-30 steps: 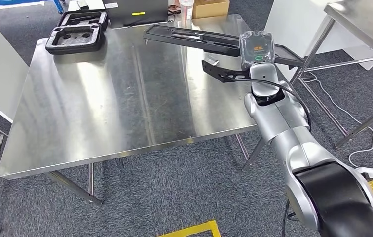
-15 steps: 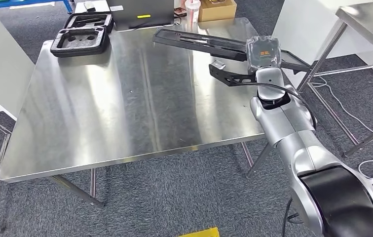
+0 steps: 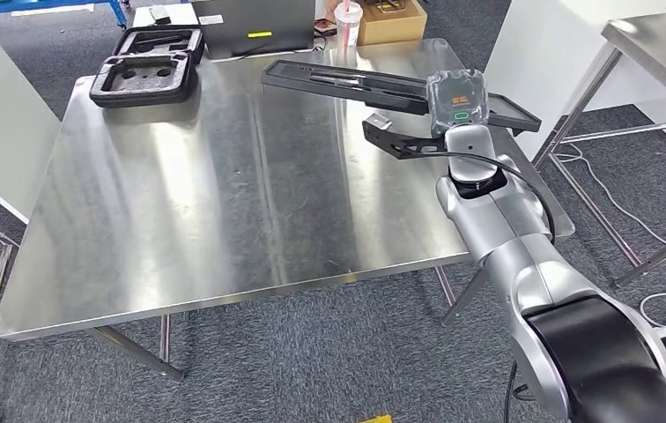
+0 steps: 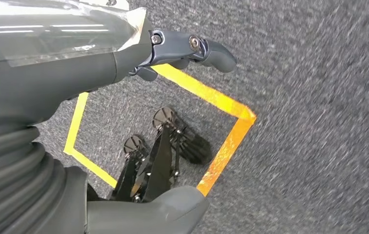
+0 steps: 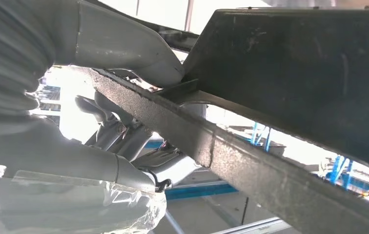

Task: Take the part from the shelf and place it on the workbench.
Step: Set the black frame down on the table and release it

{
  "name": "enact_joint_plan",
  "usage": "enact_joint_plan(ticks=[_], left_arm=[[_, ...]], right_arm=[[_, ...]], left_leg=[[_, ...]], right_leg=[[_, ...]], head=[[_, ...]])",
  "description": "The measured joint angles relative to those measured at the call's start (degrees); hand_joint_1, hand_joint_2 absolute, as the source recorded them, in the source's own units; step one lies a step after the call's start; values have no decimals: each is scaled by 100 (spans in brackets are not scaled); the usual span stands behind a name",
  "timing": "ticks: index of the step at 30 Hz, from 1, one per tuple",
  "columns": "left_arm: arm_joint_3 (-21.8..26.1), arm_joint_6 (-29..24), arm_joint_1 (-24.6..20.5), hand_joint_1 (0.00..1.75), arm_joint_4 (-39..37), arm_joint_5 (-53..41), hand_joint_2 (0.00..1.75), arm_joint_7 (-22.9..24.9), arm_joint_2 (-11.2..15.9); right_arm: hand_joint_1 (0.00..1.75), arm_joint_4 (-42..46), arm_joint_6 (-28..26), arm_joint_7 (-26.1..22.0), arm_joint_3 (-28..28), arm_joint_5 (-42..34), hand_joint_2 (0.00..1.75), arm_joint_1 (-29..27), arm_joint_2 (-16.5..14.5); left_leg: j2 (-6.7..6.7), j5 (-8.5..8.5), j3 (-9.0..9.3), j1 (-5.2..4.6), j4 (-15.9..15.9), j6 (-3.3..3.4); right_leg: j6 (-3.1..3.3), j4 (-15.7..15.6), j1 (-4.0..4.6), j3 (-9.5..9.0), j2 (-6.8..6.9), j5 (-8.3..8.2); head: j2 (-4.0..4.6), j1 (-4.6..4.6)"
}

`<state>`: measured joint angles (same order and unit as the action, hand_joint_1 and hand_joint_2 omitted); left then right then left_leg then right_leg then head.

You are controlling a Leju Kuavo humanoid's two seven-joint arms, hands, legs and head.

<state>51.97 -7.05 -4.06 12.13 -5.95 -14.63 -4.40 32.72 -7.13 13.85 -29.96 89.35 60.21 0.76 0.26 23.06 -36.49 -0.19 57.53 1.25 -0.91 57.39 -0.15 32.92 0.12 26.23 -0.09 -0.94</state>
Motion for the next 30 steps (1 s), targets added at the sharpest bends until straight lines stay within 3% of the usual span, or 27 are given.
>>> enact_joint_plan(ticks=[14,30], left_arm=[[-9,10,1,0,0,-338,175,-98,0],[-32,261,0,0,0,-421,175,-150,14]], right_arm=[[175,-589,-193,427,-219,-1,175,-267,34],[175,-1082,-293,620,-602,1,175,-692,32]], left_leg=[[24,28,-3,-49,3,100],[19,29,-1,-21,2,104]], right_leg=[[-44,-108,-25,-54,19,-24],[-49,-108,-24,-43,19,-26]], head=[[0,6],[0,4]])
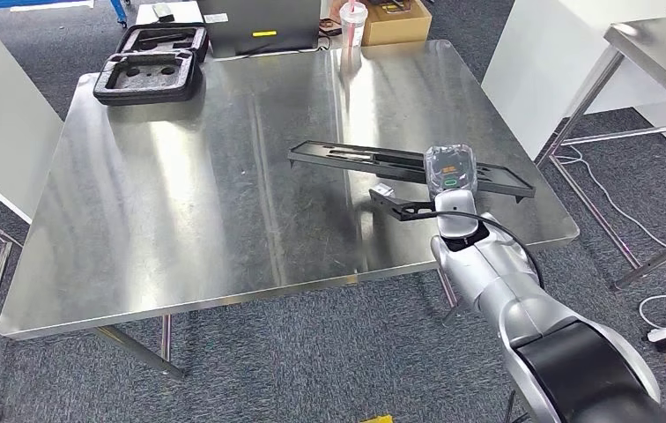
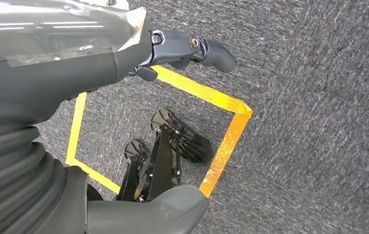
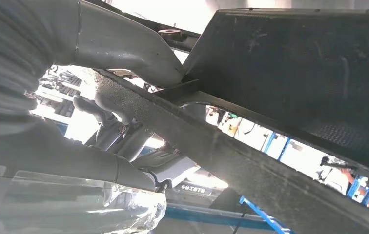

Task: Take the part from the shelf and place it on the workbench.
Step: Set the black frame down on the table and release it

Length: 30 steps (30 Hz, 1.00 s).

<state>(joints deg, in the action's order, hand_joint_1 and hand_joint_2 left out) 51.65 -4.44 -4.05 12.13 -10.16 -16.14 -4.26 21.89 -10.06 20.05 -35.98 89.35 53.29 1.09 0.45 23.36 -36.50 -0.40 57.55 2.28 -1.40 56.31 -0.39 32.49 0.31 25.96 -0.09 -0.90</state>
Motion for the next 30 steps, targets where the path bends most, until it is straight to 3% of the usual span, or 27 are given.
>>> enact_joint_plan(ticks=[5,9,10,14,30], left_arm=[[-13,282,0,0,0,-73,175,-61,2],[-61,158,-1,0,0,-201,175,-220,0],[-65,114,-1,0,0,-207,175,-223,0],[-65,-96,-1,0,0,-290,0,-137,1],[10,189,-1,0,0,-298,0,233,0]], right_arm=[[175,-86,-15,18,-81,0,175,-165,-72],[0,-142,-28,28,-159,0,0,-226,-156],[0,-150,-34,28,-175,0,0,-228,-176],[0,-169,-87,26,-244,0,0,-228,-240],[0,-187,-274,19,-310,-2,0,-228,-343]], left_leg=[[0,0,0,2,-1,0],[-1,0,0,2,-1,0],[-1,0,0,2,-1,0],[-2,0,1,2,-1,0],[-2,0,1,1,-1,0]], right_leg=[[0,1,1,0,-1,0],[0,1,1,0,-1,0],[0,1,1,0,-1,0],[1,1,1,0,-1,0],[1,1,1,-2,-1,0]], head=[[0,0],[0,0],[0,0],[0,1],[0,1]])
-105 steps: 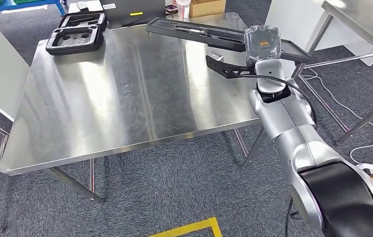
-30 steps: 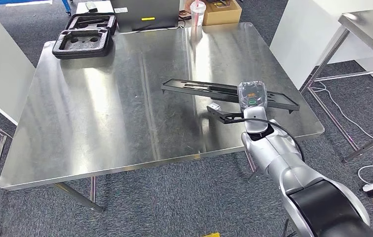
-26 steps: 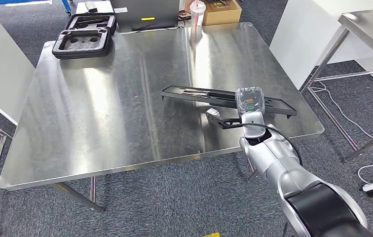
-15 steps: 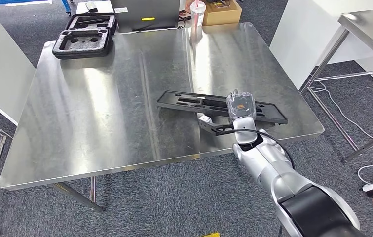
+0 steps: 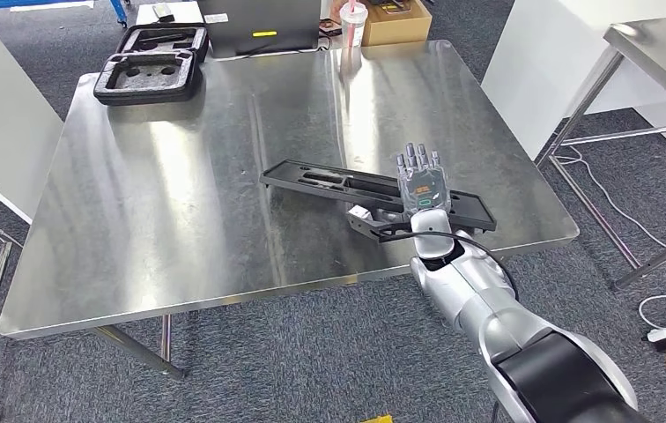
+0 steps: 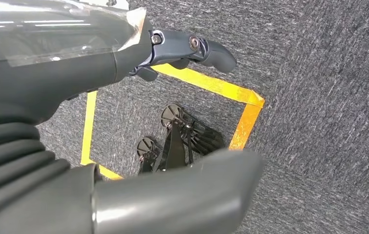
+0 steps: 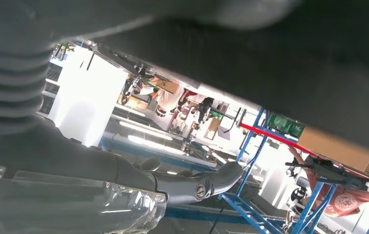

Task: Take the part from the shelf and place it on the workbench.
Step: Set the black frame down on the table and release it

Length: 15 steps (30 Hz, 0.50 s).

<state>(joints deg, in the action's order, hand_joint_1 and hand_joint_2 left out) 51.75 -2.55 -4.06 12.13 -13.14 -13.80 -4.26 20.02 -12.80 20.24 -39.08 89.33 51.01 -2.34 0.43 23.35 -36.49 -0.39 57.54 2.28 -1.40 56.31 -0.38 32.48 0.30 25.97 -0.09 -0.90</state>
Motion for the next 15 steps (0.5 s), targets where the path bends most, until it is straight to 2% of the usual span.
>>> enact_joint_plan(ticks=[8,15], left_arm=[[27,51,0,0,0,-10,0,15,0],[77,75,0,0,0,-157,0,152,0]], right_arm=[[0,1,-8,-78,54,-7,0,-1,-6],[0,60,-77,-436,652,-3,0,-5,-77]], left_leg=[[0,0,0,0,0,0],[1,0,0,0,0,0]], right_leg=[[0,0,0,0,0,0],[0,0,0,-1,0,0]], head=[[0,0],[0,0]])
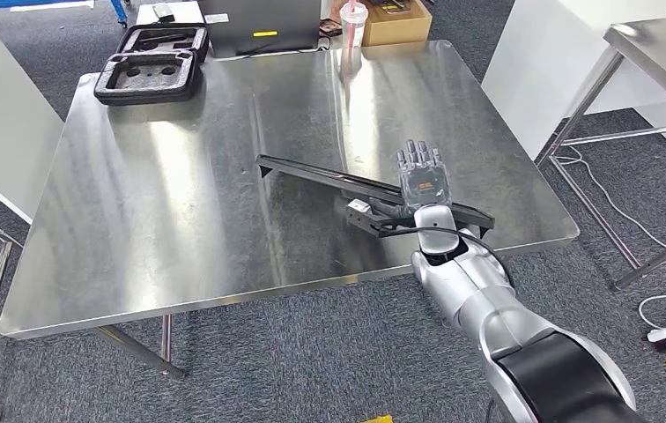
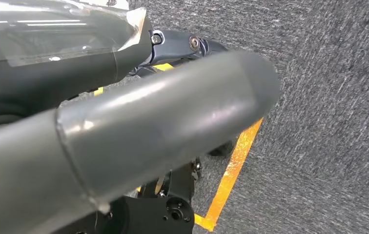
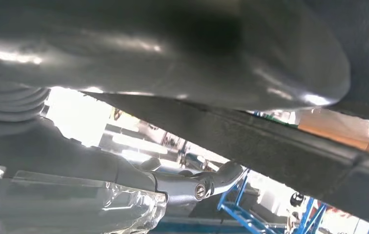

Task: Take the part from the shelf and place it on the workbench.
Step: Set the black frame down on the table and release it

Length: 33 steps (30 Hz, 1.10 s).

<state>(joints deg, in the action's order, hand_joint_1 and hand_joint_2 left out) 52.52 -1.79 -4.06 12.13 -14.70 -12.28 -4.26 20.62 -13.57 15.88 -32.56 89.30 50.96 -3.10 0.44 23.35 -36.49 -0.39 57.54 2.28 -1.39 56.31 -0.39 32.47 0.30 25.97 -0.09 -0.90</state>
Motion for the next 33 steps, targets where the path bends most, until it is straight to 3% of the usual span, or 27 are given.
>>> enact_joint_plan(ticks=[10,25,33], left_arm=[[87,7,0,0,0,-40,0,88,0],[109,6,0,0,0,-82,0,160,1],[143,4,-4,0,1,-216,0,288,27]], right_arm=[[0,73,340,-419,756,-23,0,2,-51],[0,73,492,-571,1073,-40,0,-9,-64],[0,27,1317,-950,1312,-215,0,-14,-88]], left_leg=[[0,0,1,0,0,0],[0,0,1,0,0,0],[0,0,2,0,0,0]], right_leg=[[0,0,0,0,0,0],[0,0,0,0,0,0],[0,0,0,0,0,0]], head=[[0,1],[0,0],[0,0]])
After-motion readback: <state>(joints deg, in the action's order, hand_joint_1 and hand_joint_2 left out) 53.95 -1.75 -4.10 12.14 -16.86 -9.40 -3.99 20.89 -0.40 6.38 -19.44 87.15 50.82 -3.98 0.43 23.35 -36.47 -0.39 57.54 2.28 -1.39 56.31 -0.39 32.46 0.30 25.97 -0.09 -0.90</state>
